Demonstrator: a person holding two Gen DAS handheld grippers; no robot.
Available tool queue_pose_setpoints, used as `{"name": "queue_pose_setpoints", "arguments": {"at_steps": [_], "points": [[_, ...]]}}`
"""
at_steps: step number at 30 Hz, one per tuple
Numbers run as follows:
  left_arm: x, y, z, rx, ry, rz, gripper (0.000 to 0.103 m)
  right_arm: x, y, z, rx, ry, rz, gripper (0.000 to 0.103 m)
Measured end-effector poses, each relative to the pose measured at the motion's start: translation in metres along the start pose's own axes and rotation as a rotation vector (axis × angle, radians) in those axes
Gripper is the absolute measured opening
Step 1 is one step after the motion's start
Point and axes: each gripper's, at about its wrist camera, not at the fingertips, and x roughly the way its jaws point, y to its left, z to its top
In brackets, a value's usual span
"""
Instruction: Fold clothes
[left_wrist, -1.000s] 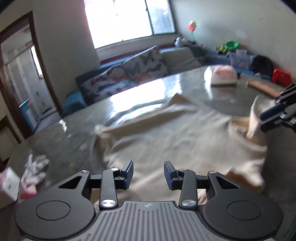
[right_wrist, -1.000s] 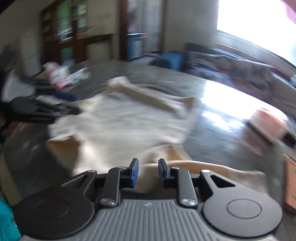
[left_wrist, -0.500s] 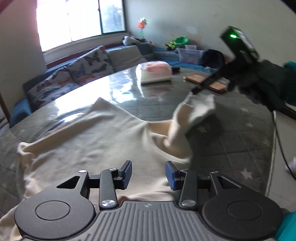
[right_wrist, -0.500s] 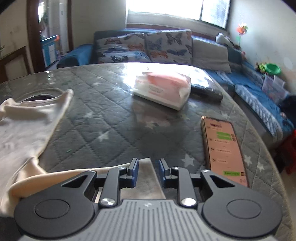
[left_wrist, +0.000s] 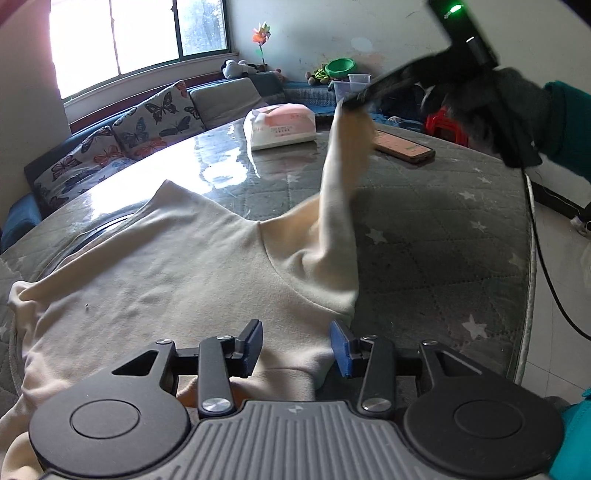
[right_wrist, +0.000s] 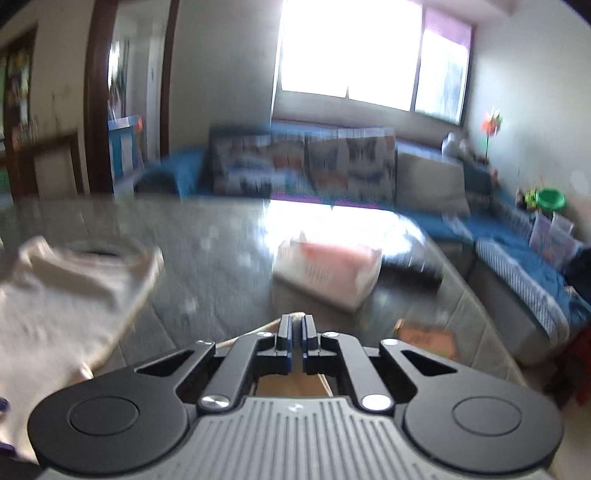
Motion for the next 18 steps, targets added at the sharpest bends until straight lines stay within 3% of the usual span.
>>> {"name": "queue_pose_setpoints", "arguments": {"at_steps": [2,9,13,18], "points": [[0.001,0.000,-0.001,0.001,0.000,-0.011,0.045,-0.015,-0.012,-0.005,0.007,-0.017,-0.021,0.004],[0.002,-0.003,-0.002,0.027,0.000,-0.029,0.048,-0.029,-0.046,-0.050,0.070,0.144,-0.134,0.009],[0.002,-0.003,-0.002,0.026,0.002,-0.027,0.048,-0.020,-0.034,-0.047,0.094,0.142,-0.082,0.011],[-0.001,-0.006,-0.005,-0.002,0.001,-0.027,0.051,0.024,-0.004,-0.040,0.080,0.173,0.025,0.014]]}}
